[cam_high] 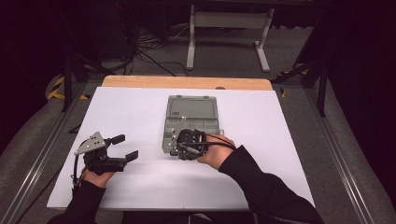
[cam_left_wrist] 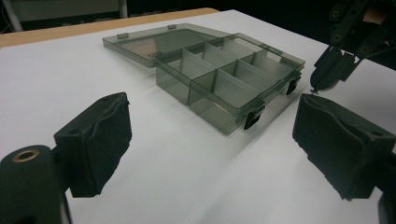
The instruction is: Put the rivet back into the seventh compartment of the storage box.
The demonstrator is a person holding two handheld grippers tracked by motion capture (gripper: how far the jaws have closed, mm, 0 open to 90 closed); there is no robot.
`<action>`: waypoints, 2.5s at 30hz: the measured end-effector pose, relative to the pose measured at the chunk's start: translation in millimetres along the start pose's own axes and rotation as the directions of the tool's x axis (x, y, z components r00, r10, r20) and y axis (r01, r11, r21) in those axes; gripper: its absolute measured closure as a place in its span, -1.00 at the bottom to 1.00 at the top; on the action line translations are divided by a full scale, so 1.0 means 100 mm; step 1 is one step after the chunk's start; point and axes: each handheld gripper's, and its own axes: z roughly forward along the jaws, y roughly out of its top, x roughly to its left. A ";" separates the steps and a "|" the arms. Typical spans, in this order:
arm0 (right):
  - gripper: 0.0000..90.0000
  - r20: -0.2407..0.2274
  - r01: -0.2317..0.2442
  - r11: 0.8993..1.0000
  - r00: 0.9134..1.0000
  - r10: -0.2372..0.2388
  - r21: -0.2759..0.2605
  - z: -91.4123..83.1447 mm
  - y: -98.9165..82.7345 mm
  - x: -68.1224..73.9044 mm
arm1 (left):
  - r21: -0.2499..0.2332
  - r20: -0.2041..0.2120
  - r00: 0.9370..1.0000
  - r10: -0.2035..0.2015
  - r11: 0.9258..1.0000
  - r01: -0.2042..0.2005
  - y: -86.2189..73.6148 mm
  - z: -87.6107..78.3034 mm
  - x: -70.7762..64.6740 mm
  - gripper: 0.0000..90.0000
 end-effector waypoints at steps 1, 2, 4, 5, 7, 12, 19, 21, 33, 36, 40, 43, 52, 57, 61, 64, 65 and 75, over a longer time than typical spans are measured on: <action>0.93 0.005 -0.006 1.000 1.000 0.006 -0.002 -0.01 -0.01 -0.02 | -0.001 -0.001 1.000 0.003 1.000 -0.003 0.00 0.00 0.00 -0.73; 0.93 0.005 -0.006 1.000 1.000 0.006 -0.002 -0.01 -0.01 -0.02 | -0.001 -0.001 1.000 0.003 1.000 -0.003 0.00 0.00 0.00 -0.73; 0.93 0.019 -0.014 1.000 1.000 0.014 -0.001 -0.05 -0.03 -0.06 | 0.002 0.000 1.000 0.002 1.000 -0.002 0.00 0.00 0.00 -0.73; 0.93 0.023 -0.017 1.000 1.000 0.017 -0.003 -0.06 -0.04 -0.08 | 0.003 0.000 1.000 0.003 1.000 -0.003 0.00 0.00 0.00 -0.73; 0.93 0.034 -0.031 1.000 0.999 0.031 -0.005 -0.08 -0.06 -0.13 | 0.003 0.000 1.000 0.004 1.000 -0.004 0.00 0.00 0.00 -0.73; 0.93 0.053 -0.061 0.998 0.997 0.061 -0.007 -0.10 -0.11 -0.23 | 0.000 -0.001 1.000 0.000 1.000 0.000 0.00 0.00 0.00 -0.73; 0.93 0.070 -0.102 0.995 0.992 0.102 -0.003 -0.11 -0.17 -0.33 | 0.002 -0.001 1.000 0.001 1.000 -0.001 0.00 0.00 0.00 -0.73; 0.93 0.082 -0.117 0.993 0.990 0.116 -0.003 -0.11 -0.20 -0.38 | 0.000 0.000 1.000 0.003 1.000 -0.003 0.00 0.00 0.00 -0.73; 0.93 0.117 -0.187 0.982 0.976 0.186 0.000 -0.08 -0.31 -0.55 | 0.003 -0.001 1.000 0.001 1.000 -0.001 0.00 0.00 0.00 -0.73; 0.93 0.119 -0.204 0.979 0.972 0.202 0.004 -0.06 -0.33 -0.59 | 0.003 -0.001 1.000 0.001 1.000 -0.001 0.00 0.00 0.00 -0.73; 0.92 0.120 -0.220 0.976 0.969 0.217 0.008 -0.02 -0.37 -0.63 | 0.003 -0.001 1.000 0.001 1.000 -0.001 0.00 0.00 0.00 -0.73; 0.92 0.118 -0.226 0.974 0.968 0.223 0.017 0.02 -0.40 -0.66 | 0.004 -0.002 1.000 0.000 1.000 0.000 0.00 0.00 0.00 -0.73; 0.92 0.109 -0.240 0.970 0.966 0.236 0.028 0.12 -0.46 -0.69 | -0.002 -0.002 1.000 0.003 1.000 -0.003 0.00 0.01 0.00 -0.73; 0.92 0.101 -0.241 0.970 0.967 0.236 0.039 0.17 -0.47 -0.68 | -0.002 -0.004 1.000 0.011 1.000 -0.011 0.00 0.01 0.01 -0.73; 0.92 0.093 -0.238 0.970 0.968 0.233 0.045 0.21 -0.47 -0.68 | -0.011 0.027 1.000 -0.004 1.000 0.004 -0.01 0.01 0.02 -0.71; 0.92 0.091 -0.239 0.970 0.968 0.234 0.047 0.22 -0.48 -0.68 | -0.022 0.076 0.997 -0.011 1.000 0.013 -0.01 0.02 0.04 -0.71; 0.91 0.089 -0.239 0.970 0.968 0.234 0.045 0.23 -0.48 -0.68 | -0.028 0.086 0.996 -0.013 0.999 0.015 -0.01 0.03 0.04 -0.71; 0.86 0.071 -0.254 0.967 0.965 0.251 0.026 0.25 -0.50 -0.67 | -0.050 0.091 0.996 -0.002 0.999 0.006 0.00 0.03 0.05 -0.72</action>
